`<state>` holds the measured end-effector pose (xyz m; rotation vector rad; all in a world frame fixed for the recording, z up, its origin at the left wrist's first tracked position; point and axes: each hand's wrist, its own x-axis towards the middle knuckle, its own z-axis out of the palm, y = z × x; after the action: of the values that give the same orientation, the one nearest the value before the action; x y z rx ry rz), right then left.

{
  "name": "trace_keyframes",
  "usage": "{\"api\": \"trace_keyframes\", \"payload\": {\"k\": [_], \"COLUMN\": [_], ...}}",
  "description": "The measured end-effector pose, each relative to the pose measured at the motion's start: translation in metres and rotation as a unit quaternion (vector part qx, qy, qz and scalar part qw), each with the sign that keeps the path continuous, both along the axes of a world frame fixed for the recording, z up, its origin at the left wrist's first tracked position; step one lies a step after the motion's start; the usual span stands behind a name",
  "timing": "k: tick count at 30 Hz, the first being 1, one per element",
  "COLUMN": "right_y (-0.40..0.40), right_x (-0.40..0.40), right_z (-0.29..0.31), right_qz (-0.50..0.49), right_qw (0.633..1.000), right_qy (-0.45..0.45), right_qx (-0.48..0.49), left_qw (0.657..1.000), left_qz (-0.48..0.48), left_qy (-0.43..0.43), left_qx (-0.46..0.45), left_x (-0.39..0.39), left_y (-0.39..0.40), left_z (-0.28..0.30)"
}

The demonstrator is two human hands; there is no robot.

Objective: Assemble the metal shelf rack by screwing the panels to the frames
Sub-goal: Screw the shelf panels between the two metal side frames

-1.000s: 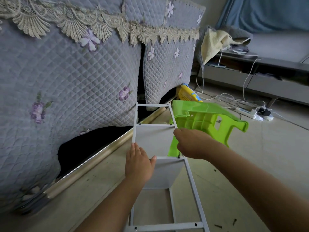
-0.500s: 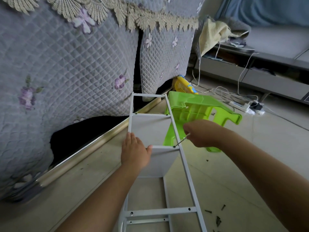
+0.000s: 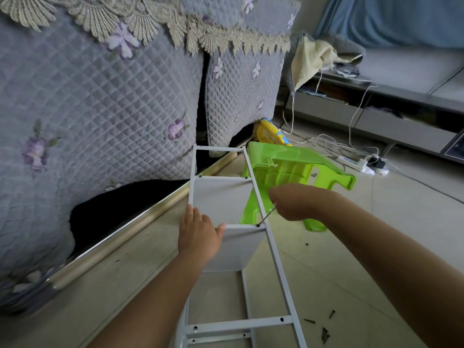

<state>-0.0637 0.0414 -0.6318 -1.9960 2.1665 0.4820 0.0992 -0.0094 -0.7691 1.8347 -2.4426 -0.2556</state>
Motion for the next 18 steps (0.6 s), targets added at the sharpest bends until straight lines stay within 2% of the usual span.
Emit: {"api": "trace_keyframes", "payload": {"k": [5, 11, 18], "right_y": [-0.004, -0.011, -0.002], "right_x": [0.004, 0.008, -0.003], "right_z": [0.002, 0.007, 0.005], "right_qz": [0.009, -0.15, -0.074], "right_qw": [1.0, 0.983, 0.995], "right_qy": [0.021, -0.102, -0.054], "right_qx": [0.001, 0.008, 0.034], "left_qw": [1.0, 1.0, 1.0], "left_qz": [-0.006, -0.013, -0.015], "left_qy": [0.007, 0.01, 0.001], "left_qx": [-0.009, -0.008, 0.0], "left_x": [0.0, 0.002, 0.004], "left_y": [0.0, 0.0, 0.0], "left_z": [-0.003, 0.0, 0.0]}}
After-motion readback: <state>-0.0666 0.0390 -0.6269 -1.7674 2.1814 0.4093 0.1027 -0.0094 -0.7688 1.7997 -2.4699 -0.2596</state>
